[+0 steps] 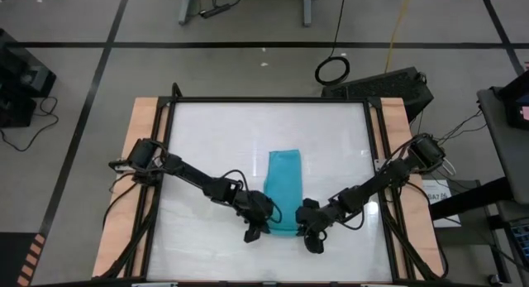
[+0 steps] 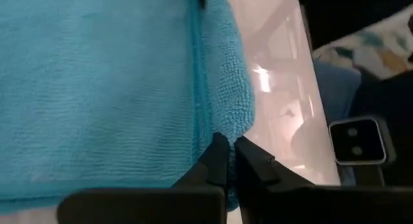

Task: Roll towel
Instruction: Roll the blue microfiber cloth

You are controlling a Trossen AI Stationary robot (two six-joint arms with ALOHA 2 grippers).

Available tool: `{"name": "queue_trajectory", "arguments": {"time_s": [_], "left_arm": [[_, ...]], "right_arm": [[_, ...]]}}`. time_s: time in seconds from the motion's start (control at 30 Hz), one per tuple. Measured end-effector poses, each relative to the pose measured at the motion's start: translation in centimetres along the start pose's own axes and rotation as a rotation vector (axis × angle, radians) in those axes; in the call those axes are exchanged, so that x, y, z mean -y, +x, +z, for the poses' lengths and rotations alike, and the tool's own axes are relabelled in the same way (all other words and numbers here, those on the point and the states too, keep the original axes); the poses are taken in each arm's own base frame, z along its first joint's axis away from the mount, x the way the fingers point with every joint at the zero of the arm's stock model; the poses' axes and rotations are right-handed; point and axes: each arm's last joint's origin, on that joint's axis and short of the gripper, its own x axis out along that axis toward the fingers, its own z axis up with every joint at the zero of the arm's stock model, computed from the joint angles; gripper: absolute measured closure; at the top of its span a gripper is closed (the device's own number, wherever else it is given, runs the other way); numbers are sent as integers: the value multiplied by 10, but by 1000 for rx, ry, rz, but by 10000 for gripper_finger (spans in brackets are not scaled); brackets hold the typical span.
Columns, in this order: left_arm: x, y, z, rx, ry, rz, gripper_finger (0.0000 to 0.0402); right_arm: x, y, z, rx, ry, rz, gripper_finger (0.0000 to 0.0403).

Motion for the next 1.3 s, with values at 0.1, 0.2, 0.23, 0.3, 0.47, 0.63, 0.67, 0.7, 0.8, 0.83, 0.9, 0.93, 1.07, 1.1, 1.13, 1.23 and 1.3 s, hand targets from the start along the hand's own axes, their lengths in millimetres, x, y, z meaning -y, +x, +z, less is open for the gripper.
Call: {"name": "queue_trajectory", "arguments": {"time_s": [0.1,0.2,0.23,0.3,0.47,0.63,0.67,0.7,0.8,0.83,0.9,0.93,1.07,1.1,1.13,1.23,1.3], "left_arm": [[-4,-1,1,-8,-62,5,389],[-8,-1,-1,-35,-105,22,389],[-9,-1,-2,-44,-111,29,389],[-10,-1,-3,-51,-116,38,389],[-12,-2,-3,-52,-125,53,389],[-15,-2,-6,-79,-138,70,389],[-15,-2,-7,-85,-139,73,389],[-15,-2,-7,-87,-139,75,389],[-15,-2,-7,-90,-139,77,389],[-15,-2,-7,-89,-139,77,389],[-15,-2,-7,-88,-139,76,389],[-15,-2,-7,-88,-139,76,389],[-16,-2,-6,-86,-140,77,389],[-16,-2,-6,-84,-141,78,389],[-17,-3,-6,-82,-143,79,389],[-20,-4,-4,-75,-156,85,389],[-21,-4,-3,-71,-167,86,389]], "right_arm": [[2,0,0,-11,32,-10,390],[4,0,1,-23,55,-13,388],[5,-1,1,-25,63,-19,388],[7,-1,2,-28,71,-28,388],[9,-1,4,-30,61,-28,382],[11,-1,2,-53,42,-26,340],[10,-1,1,-55,30,-25,329],[10,-1,1,-56,10,-24,317],[6,-1,-2,-61,-131,-11,280],[3,-1,-4,-59,-195,-7,269],[-4,-1,-10,-49,-309,-23,250],[-7,-1,-14,-44,-362,-41,243],[-15,-3,-28,-14,-540,-174,225],[-17,-3,-31,-11,-578,-206,223],[-19,-4,-34,-10,-616,-230,222],[-28,-6,-43,16,-773,-267,225],[-34,-7,-45,57,-874,-294,228]]}}
